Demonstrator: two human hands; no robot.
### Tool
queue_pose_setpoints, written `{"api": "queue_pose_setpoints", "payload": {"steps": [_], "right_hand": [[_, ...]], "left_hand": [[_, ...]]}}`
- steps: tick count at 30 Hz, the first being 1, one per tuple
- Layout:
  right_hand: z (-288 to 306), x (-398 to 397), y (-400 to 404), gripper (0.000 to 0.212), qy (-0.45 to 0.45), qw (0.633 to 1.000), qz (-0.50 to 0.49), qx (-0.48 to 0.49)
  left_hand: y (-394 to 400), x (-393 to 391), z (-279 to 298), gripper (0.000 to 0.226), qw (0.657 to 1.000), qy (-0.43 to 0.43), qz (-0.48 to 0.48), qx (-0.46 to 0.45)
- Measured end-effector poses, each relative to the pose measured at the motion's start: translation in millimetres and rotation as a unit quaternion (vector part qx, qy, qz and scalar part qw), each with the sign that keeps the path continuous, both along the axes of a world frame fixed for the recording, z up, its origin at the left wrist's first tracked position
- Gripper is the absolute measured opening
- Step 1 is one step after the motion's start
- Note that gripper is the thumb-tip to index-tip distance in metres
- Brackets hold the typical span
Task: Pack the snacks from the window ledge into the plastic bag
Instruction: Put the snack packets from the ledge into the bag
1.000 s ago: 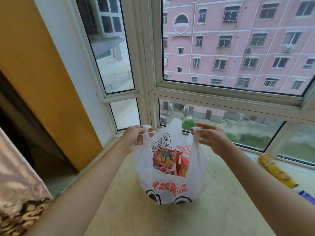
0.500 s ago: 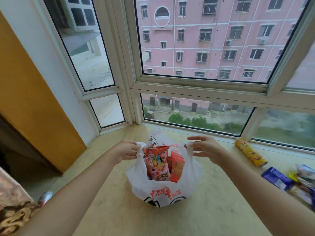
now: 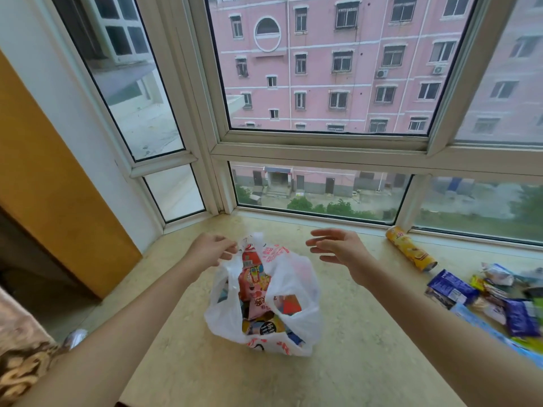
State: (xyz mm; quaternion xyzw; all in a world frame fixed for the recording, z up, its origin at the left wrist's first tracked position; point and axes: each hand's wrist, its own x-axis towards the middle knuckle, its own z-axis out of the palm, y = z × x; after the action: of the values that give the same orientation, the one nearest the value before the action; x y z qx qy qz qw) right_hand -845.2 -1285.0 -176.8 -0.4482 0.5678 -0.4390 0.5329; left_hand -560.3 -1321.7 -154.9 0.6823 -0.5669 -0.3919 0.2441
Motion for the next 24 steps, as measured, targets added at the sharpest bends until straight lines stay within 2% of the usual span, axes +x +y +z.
{"api": "queue_pose_setpoints", "payload": {"steps": [2,4,7,9,12,14,17,20,24], "right_hand": [[-1.7,-3.0,11.3,0.027,0.046,0.998,-0.009,-0.036],[-6.7,-8.4,22.4,0.025,0.151,0.984,-0.01,-0.097],[-17.9,-19.5,42.7,0.026,0.379,0.908,0.011,-0.178],[-26.4,-23.6,56.4,0.03,0.473,0.851,0.021,-0.227],[-44.7,-8.7,74.5,0.032,0.546,0.782,0.038,-0.298],[-62.7,20.2,81.1,0.039,0.577,0.751,0.063,-0.314],[-94.4,76.9,74.9,0.068,0.605,0.744,0.106,-0.264],[-120.5,122.0,55.5,0.094,0.645,0.727,0.12,-0.2],[-129.4,132.6,23.8,0.084,0.697,0.674,0.137,-0.204]], "left_hand": [[12.8,-14.3,-3.2,0.021,0.996,-0.048,-0.031,-0.066],[28.5,-30.0,-6.5,0.025,0.981,-0.127,-0.083,-0.119],[50.1,-52.7,-12.6,0.033,0.938,-0.252,-0.135,-0.198],[57.3,-63.0,-21.4,0.039,0.895,-0.327,-0.17,-0.252],[56.8,-61.4,-40.1,0.046,0.84,-0.428,-0.238,-0.235],[51.0,-49.1,-54.1,0.051,0.798,-0.491,-0.28,-0.208],[38.0,-27.9,-73.3,0.057,0.748,-0.544,-0.331,-0.188],[29.0,-15.0,-89.1,0.061,0.715,-0.565,-0.364,-0.192],[17.0,18.1,-114.2,0.065,0.688,-0.595,-0.364,-0.2]]}}
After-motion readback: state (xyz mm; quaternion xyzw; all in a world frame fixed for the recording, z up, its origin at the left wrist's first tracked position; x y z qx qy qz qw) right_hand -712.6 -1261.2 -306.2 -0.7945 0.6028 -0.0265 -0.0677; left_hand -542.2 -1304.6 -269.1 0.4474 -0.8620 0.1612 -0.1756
